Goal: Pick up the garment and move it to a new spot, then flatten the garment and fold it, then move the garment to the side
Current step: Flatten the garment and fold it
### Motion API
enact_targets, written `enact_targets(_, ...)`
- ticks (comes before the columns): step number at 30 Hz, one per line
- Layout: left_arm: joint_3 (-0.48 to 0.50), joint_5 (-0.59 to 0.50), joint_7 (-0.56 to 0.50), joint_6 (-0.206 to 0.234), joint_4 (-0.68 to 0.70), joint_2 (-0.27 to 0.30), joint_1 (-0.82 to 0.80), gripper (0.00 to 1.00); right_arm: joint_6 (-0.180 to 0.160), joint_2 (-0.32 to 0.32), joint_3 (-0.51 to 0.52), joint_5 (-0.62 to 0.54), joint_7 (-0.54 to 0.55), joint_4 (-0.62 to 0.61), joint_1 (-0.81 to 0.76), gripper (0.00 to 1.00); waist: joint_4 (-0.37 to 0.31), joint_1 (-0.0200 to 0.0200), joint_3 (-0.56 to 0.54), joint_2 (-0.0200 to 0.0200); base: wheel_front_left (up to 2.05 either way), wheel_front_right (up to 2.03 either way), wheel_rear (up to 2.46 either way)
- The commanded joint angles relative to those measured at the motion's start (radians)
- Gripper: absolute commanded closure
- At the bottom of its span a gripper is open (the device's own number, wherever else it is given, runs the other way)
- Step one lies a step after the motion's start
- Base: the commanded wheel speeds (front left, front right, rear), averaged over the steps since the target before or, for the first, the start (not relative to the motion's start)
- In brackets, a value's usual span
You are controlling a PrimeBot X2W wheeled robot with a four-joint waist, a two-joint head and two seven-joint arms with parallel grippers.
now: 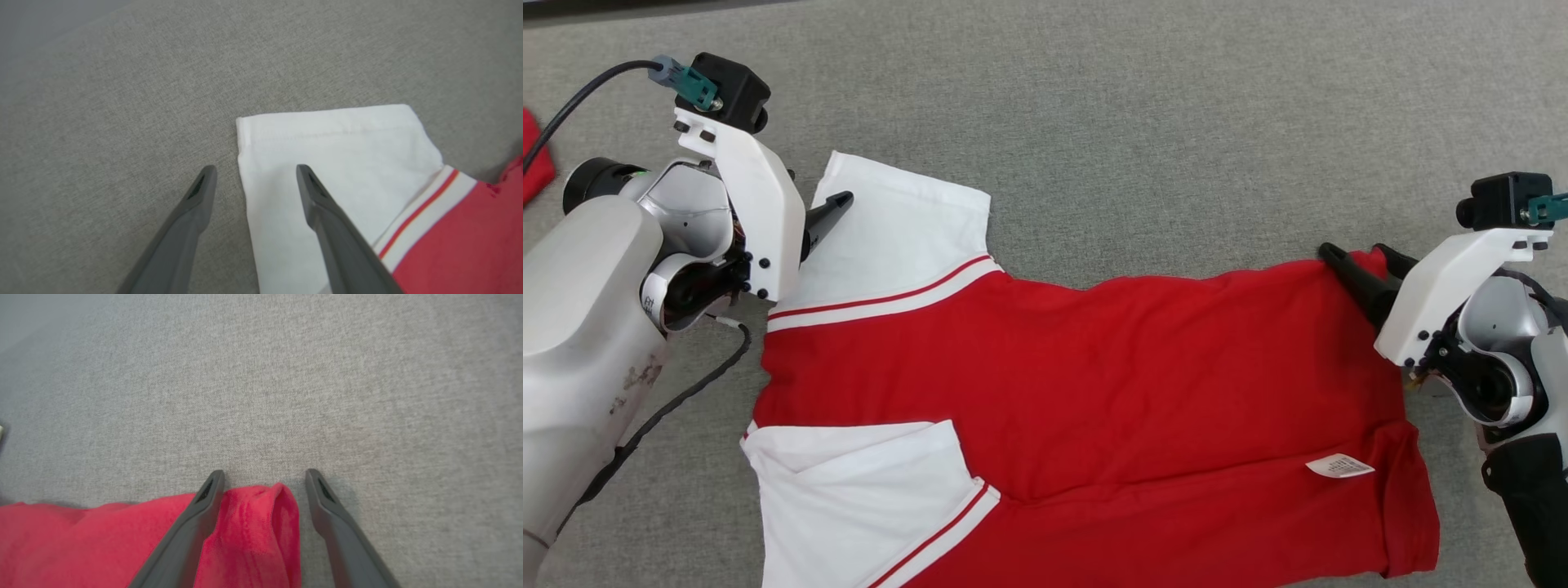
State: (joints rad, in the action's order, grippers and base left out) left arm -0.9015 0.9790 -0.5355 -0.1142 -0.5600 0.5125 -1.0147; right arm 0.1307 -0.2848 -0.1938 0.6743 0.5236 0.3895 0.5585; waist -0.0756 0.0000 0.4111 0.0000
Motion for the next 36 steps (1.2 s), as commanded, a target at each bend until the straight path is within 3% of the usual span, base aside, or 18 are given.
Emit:
enact_targets(1, -0.001, 0.006, 0.002, -0.007, -0.019, -0.002, -0.023, 0.0, 0.001, 0.004, -0.029, 0.012, 0.003, 0.011, -0.006, 0.0, -0.014, 0.0, 0.011, 0.0, 0.0, 0.0, 0.0)
enact_targets(14, -0.017, 0.05, 0.019, -0.017, -0.168, -0.036, -0.073, 0.0, 0.001, -0.014, -0.135, 0.084, -0.03, -0.01, 0.013, 0.0, -0.049, 0.0, 0.043, 0.0, 0.0, 0.0, 0.0)
enact_targets(15, -0.019, 0.054, 0.019, -0.017, -0.177, -0.04, -0.078, 0.0, 0.001, -0.015, -0.142, 0.089, -0.031, -0.011, 0.016, 0.14, -0.05, 0.0, 0.045, 0.0, 0.0, 0.0, 0.0)
enact_targets(16, -0.022, 0.055, 0.018, -0.018, -0.182, -0.042, -0.082, 0.13, 0.001, -0.016, -0.147, 0.094, -0.036, -0.013, 0.019, 0.31, -0.051, 0.0, 0.047, 0.0, 0.0, 0.0, 0.0)
enact_targets(17, -0.026, 0.061, 0.018, -0.018, -0.184, -0.046, -0.085, 0.57, 0.001, -0.018, -0.152, 0.099, -0.04, -0.013, 0.022, 0.52, -0.052, 0.0, 0.048, 0.0, 0.0, 0.0, 0.0)
enact_targets(18, -0.031, 0.07, 0.01, -0.018, -0.186, -0.049, -0.086, 1.0, 0.001, -0.021, -0.158, 0.101, -0.043, -0.012, 0.025, 0.6, -0.053, 0.0, 0.049, 0.0, 0.0, 0.0, 0.0)
enact_targets(21, -0.049, 0.083, 0.012, -0.016, -0.176, -0.044, -0.094, 1.0, 0.001, -0.034, -0.171, 0.112, -0.058, -0.012, 0.033, 1.0, -0.054, 0.0, 0.048, 0.0, 0.0, 0.0, 0.0)
enact_targets(27, -0.078, 0.122, 0.021, -0.016, -0.138, -0.029, -0.098, 1.0, 0.001, -0.06, -0.185, 0.12, -0.112, 0.003, 0.036, 1.0, -0.037, 0.0, 0.002, 0.0, 0.0, 0.0, 0.0)
enact_targets(36, -0.134, 0.198, -0.05, -0.016, -0.052, 0.018, -0.052, 1.0, 0.001, -0.09, -0.202, 0.158, -0.145, 0.038, -0.006, 1.0, 0.011, 0.0, -0.128, 0.0, 0.0, 0.0, 0.0)
